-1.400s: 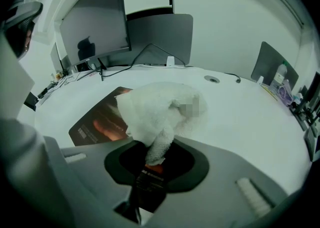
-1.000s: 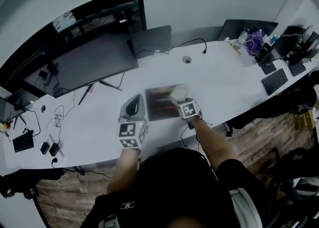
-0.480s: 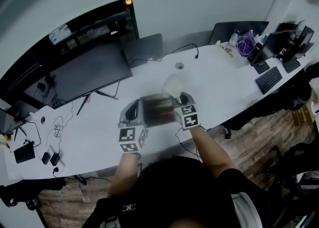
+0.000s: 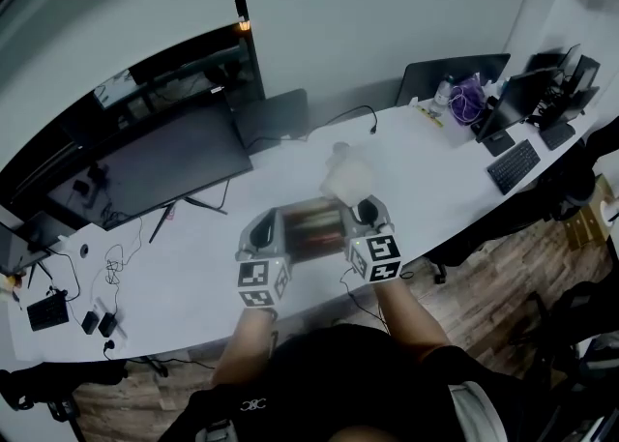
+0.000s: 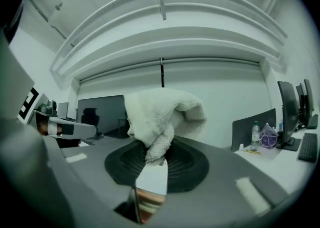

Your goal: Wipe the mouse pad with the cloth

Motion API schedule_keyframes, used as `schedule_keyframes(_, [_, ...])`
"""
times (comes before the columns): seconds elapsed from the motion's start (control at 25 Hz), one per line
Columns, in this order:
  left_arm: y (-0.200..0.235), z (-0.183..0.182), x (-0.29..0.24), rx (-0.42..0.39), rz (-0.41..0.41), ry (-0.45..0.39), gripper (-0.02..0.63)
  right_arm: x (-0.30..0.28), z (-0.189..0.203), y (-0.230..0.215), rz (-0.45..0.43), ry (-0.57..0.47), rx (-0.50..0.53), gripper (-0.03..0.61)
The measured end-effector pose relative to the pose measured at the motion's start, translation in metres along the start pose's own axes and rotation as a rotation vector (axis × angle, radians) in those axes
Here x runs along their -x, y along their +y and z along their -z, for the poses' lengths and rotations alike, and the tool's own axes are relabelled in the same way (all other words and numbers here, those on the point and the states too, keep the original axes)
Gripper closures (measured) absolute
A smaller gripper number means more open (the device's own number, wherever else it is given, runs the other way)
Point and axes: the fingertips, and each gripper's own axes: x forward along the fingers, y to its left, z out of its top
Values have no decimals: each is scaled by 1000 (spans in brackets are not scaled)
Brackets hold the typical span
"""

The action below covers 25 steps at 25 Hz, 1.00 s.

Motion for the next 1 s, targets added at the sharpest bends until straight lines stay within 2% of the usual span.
schedule_keyframes(0.56, [-13, 8, -6, 11, 29, 8, 615, 8, 12, 5, -2, 5, 15, 497])
schedule_keyframes(1.0, [-11, -2, -11, -5, 36, -11, 615, 2, 1, 7, -7, -28, 17, 495])
